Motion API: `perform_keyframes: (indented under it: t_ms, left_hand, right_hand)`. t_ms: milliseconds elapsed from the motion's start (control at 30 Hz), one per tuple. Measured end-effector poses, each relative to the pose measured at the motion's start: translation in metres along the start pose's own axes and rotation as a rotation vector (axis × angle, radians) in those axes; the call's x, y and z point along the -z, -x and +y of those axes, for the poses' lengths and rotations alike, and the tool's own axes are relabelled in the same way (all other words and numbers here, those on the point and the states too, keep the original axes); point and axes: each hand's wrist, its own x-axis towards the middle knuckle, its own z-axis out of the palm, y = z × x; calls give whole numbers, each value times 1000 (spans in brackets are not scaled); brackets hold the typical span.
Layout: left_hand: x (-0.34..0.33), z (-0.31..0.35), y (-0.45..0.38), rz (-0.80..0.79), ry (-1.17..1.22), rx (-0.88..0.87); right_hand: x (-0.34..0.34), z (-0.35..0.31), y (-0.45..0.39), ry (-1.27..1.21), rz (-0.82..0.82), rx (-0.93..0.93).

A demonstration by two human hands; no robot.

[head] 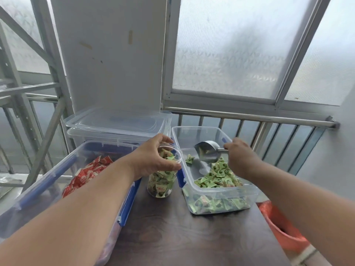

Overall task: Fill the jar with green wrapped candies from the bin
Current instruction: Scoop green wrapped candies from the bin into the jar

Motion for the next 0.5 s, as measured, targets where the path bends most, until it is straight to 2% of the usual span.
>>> perform_keyframes:
  t_ms: [133, 233, 400, 500]
  left_hand:
    - [1, -2, -3, 7, -16, -7]
    - [2, -5, -5, 6, -4, -11]
    - [2, -5, -6, 10, 9, -12]
    - [1, -4, -6, 8, 5, -13]
  right_hand:
    - [-17, -2, 1, -10, -7, 204]
    - [5, 5, -1, -48, 41, 281]
    - [53, 23, -8, 7, 124, 346]
    - [78, 28, -6, 105, 138, 282]
